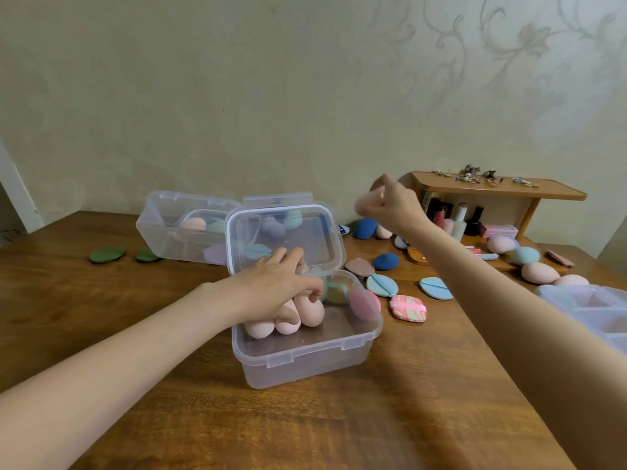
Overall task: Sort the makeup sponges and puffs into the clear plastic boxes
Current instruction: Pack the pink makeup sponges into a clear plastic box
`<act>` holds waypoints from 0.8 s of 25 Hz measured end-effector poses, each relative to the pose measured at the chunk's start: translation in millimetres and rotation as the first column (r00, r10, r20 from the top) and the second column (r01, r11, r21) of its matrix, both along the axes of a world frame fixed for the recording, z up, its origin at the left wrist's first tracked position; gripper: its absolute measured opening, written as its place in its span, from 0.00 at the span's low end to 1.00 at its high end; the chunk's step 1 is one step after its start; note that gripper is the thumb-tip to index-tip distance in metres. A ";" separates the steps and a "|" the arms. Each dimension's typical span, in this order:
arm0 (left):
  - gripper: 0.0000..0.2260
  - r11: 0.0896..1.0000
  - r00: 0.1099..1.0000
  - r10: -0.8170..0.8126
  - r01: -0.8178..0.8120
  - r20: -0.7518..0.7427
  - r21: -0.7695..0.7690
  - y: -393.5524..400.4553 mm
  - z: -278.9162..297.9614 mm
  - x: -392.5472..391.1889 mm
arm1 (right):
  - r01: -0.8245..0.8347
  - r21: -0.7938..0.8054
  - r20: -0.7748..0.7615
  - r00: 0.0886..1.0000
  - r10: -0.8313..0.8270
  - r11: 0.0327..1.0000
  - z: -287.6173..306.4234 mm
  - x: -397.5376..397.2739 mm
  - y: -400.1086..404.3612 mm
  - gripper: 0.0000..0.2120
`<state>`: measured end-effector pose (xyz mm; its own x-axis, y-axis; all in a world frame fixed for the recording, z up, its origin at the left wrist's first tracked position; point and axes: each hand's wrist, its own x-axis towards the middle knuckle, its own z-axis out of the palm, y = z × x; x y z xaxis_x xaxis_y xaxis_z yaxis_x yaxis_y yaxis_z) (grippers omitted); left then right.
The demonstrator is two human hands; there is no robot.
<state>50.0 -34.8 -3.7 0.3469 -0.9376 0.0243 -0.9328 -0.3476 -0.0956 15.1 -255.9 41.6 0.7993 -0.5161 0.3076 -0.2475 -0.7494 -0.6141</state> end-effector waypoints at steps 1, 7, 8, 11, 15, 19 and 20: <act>0.16 1.000 1.000 0.012 -0.012 0.003 -0.006 1.3 0.4 -2.4 | -0.101 0.060 -0.009 0.995 0.102 0.993 15.2 -13.1 9.5 0.18; 0.18 0.996 0.996 0.084 -0.084 0.004 -0.034 11.0 -0.5 -15.2 | -0.547 -0.016 -0.569 0.693 0.442 0.837 29.1 -66.4 66.8 0.17; 0.18 0.995 0.996 0.088 -0.089 -0.010 -0.040 12.2 0.2 -16.8 | -0.584 -0.133 -0.648 0.663 0.376 0.801 18.8 -67.0 74.0 0.17; 0.18 0.998 0.997 0.063 -0.062 0.047 -0.017 13.4 2.6 -20.9 | -0.591 -0.373 -0.738 0.656 0.157 0.715 -12.8 -61.4 89.4 0.16; 0.21 0.999 0.993 0.035 -0.038 0.115 0.029 12.8 6.7 -22.4 | -0.475 -0.531 -0.606 0.792 0.078 0.702 -34.5 -50.4 92.9 0.18; 0.23 0.996 0.989 0.011 -0.023 0.150 0.082 8.5 10.5 -17.0 | -0.455 -0.622 -0.550 0.833 0.057 0.638 -35.2 -50.7 93.8 0.08; 0.23 0.995 0.987 0.005 -0.022 0.159 0.102 6.5 12.1 -15.7 | -0.464 -0.626 -0.560 0.827 0.053 0.626 -34.3 -51.8 94.7 0.08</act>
